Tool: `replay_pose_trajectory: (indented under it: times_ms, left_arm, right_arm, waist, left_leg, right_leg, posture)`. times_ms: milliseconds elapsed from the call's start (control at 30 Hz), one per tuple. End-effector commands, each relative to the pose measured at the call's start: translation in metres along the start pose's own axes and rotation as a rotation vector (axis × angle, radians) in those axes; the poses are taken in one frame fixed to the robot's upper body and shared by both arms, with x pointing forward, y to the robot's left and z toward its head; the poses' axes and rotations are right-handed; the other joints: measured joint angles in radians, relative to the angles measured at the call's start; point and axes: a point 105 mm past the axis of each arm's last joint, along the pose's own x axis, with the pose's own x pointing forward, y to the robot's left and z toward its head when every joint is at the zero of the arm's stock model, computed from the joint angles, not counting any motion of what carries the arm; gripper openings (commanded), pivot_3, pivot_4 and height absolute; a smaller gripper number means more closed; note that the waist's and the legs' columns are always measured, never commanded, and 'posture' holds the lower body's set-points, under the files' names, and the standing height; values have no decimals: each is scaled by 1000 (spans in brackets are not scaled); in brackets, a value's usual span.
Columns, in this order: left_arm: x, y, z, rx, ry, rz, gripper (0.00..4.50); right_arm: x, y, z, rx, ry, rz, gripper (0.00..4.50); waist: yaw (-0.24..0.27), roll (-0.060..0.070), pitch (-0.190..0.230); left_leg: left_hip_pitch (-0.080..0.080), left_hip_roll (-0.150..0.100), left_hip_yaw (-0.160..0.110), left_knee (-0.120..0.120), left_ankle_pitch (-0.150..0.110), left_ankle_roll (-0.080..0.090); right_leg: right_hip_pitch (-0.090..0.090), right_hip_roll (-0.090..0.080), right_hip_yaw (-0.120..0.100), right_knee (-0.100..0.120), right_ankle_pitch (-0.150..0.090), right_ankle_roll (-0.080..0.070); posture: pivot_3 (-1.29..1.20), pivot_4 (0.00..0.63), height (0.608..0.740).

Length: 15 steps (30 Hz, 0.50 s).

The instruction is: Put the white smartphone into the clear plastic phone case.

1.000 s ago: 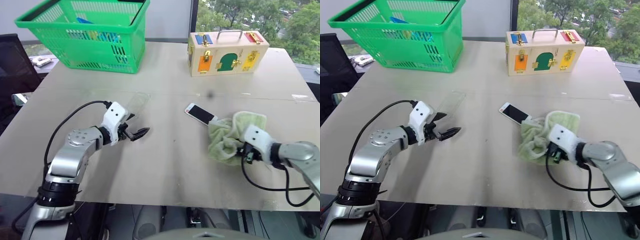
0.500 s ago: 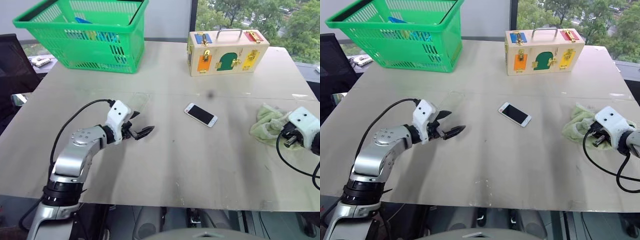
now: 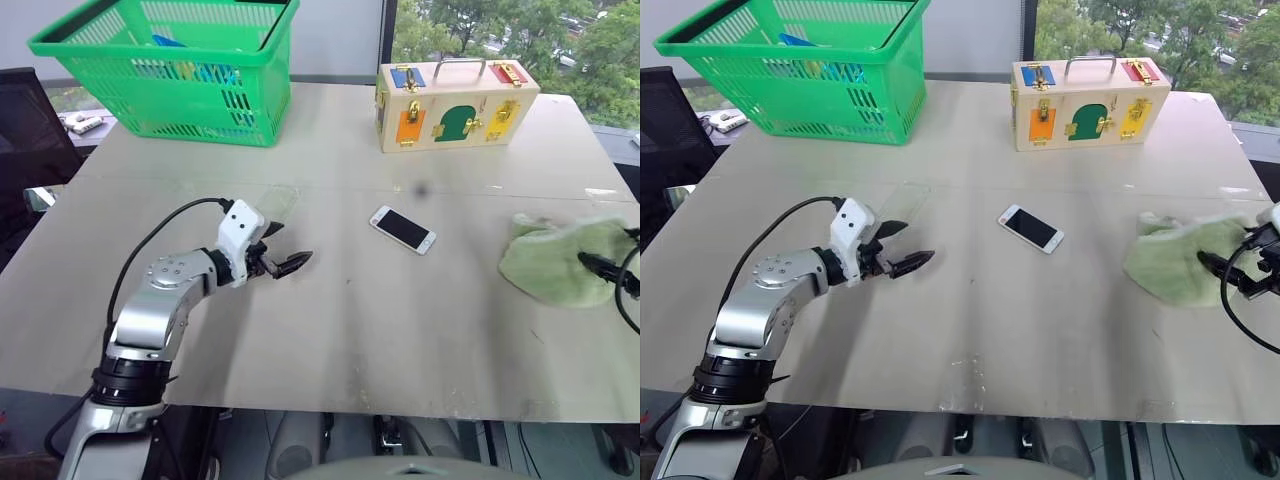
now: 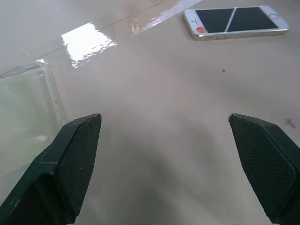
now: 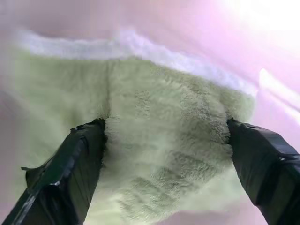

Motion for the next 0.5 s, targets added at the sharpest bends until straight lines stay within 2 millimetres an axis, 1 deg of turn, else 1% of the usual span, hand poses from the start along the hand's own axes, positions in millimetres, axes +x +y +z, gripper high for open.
replay_pose_trajectory:
  times_ms: [33, 67, 100, 200, 267, 333, 400, 433, 500]
  left_arm:
    - [-3, 12, 10, 33, -18, 17, 4500]
    - [-3, 17, 10, 37, -14, 29, 4500]
    - [-3, 22, 11, 41, -12, 39, 4500]
    - [-2, 28, 14, 51, -15, 45, 4500]
    - [-1, 28, 14, 56, -17, 38, 4500]
    - [-1, 27, 14, 60, -17, 32, 4500]
    - [-1, 27, 13, 56, -15, 34, 4500]
    - [-1, 28, 12, 56, -12, 36, 4500]
    - [-1, 27, 12, 57, -10, 36, 4500]
  right_arm:
    - [-13, 31, 36, 15, -190, 172, 4354]
    - [-13, 38, 37, 13, -193, 196, 4354]
    - [-11, 37, 34, 5, -177, 178, 4354]
    - [-4, 26, 2, -92, -8, 80, 4354]
    - [-4, 22, -10, -139, 60, 54, 4354]
    - [-4, 20, -10, -147, 56, 46, 4354]
    - [-4, 27, 4, -103, -32, 84, 4354]
    - [-4, 28, 7, -107, -45, 83, 4354]
    - [-5, 7, -16, -266, 149, -38, 4354]
  waist:
    - [-2, 0, 0]
    - [-1, 0, 0]
    - [-1, 0, 0]
    - [6, 0, 0]
    - [7, 0, 0]
    - [6, 0, 0]
    - [-1, 0, 0]
    - [-4, 0, 0]
    - [-6, 1, 0]
  left_leg:
    - [0, 0, 0, 0, 0, 0]
    - [0, 0, 0, 0, 0, 0]
    - [0, 0, -1, 0, 0, 0]
    - [0, 0, 0, 0, 0, 0]
    - [-1, -1, 0, 1, 0, 0]
    - [-1, -1, 2, 1, -1, 1]
    - [-1, -1, 2, 1, -1, 1]
    - [-1, -1, 2, 1, -1, 1]
    - [0, 0, 1, 1, 0, 1]
  right_leg:
    - [0, 0, 0, 0, 0, 0]
    - [0, 0, 0, 0, 0, 0]
    - [0, 0, 0, 0, 0, 0]
    - [0, 0, 0, 0, 0, 0]
    - [0, -1, 0, -1, 0, 0]
    - [0, -2, 0, -2, 0, 0]
    - [0, -2, 0, -1, 0, 0]
    - [0, -2, 0, -1, 0, 0]
    - [0, -1, 0, 0, 0, 0]
  posture:
    - [0, 150, 740]
    - [0, 150, 740]
    - [0, 150, 740]
    - [0, 150, 740]
    - [0, 150, 740]
    - [0, 150, 740]
    - [0, 150, 740]
    - [0, 150, 740]
    - [0, 150, 740]
